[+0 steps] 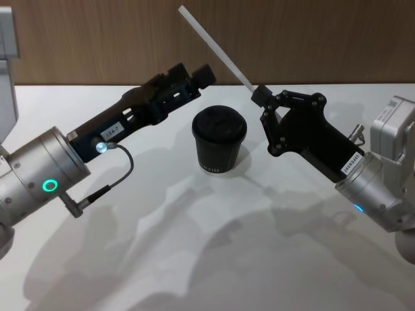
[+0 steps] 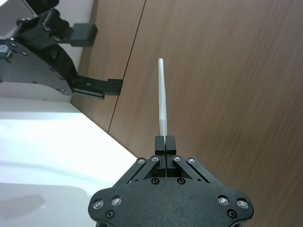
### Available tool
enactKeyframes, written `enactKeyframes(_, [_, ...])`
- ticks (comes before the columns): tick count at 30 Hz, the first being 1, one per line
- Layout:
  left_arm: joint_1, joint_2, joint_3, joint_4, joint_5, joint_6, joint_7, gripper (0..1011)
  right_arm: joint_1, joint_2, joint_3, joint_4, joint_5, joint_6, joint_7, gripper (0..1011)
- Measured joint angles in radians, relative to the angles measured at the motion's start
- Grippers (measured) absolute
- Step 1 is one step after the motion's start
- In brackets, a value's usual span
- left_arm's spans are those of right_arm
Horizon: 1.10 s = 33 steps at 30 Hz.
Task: Pick up the straw with one hand, pass it to the other hand, and insert it into the cup.
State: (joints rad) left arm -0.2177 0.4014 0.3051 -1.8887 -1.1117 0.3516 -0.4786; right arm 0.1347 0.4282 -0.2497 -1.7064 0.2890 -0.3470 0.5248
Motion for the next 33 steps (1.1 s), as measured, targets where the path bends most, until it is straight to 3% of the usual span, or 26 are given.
enactKeyframes(10, [-0.033,-0.026,0.035,0.041,0.005,-0.001,0.046,1003,0.000,0.000,0.000,0.000,0.000,0.000,0.000,10])
enactKeyframes(33, [-0.084,-0.085,0.093,0.124,-0.010,-0.030,0.060,1003,0.000,0.000,0.000,0.000,0.000,0.000,0.000,10])
